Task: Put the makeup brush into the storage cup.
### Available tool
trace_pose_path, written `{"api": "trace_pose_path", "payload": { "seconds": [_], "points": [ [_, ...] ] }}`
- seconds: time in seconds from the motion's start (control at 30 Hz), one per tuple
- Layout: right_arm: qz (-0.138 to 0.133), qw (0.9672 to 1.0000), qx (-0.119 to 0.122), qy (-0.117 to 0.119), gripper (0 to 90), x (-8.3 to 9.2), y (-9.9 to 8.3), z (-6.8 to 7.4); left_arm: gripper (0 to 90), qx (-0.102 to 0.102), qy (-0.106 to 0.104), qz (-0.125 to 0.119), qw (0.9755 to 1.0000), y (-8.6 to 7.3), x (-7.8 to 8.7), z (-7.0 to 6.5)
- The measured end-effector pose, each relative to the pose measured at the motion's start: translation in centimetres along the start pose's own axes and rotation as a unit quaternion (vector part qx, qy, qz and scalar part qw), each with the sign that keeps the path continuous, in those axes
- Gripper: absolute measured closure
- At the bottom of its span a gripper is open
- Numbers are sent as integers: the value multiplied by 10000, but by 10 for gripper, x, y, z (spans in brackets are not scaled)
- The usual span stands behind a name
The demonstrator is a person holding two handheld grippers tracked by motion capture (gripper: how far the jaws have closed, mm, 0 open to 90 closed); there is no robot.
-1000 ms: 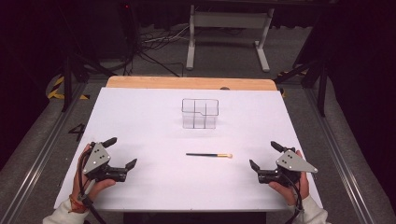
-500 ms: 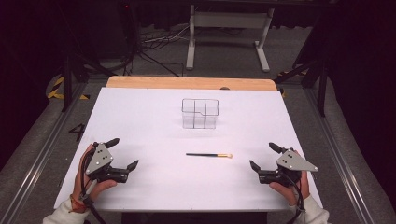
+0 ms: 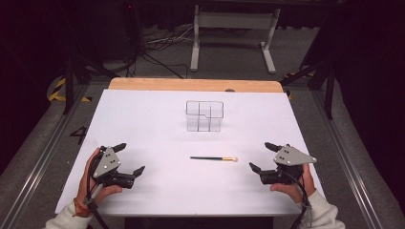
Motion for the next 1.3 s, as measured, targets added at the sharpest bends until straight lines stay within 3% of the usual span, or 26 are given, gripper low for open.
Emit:
{"api": "trace_pose_path", "payload": {
  "seconds": [0.17, 0.2, 0.3, 0.5, 0.63, 0.8, 1.1, 1.3],
  "points": [
    [298, 9989, 321, 171, 171, -10, 10, 2, 27, -21, -20, 39, 10000, -1, -1, -2],
    [455, 9969, 481, 420, 232, -14, 17, 5, 29, -20, -15, 39, 10000, -1, -2, -2],
    [571, 9956, 570, 469, 249, -22, 26, 4, 50, 46, 12, 93, 9999, -1, -5, -2],
    [830, 9914, 849, 545, 255, -35, 37, 3, 55, -63, -2, 201, 9998, -2, -8, -6],
    [945, 9893, 894, 663, 260, -43, 40, 1, 54, -81, -18, 224, 9997, -3, -9, -7],
    [1198, 9843, 1061, 744, 253, -53, 38, 4, 53, -119, -37, 247, 9996, -3, -9, -8],
    [1280, 9823, 1114, 790, 271, -60, 40, 6, 54, -188, -93, 304, 9993, -3, -11, -10],
    [1514, 9759, 1296, 891, 318, -66, 40, 8, 54, -233, -121, 345, 9991, -4, -12, -12]
  ]
}}
Point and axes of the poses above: each handheld gripper's, and its own axes: x roughly backward along the jaws, y roughly out of its top, z roughly to its left, the point moved 8 cm from there along -x, roughly forward along the jaws, and after that the axes turned 8 degrees about z, right-handed, at the moved point
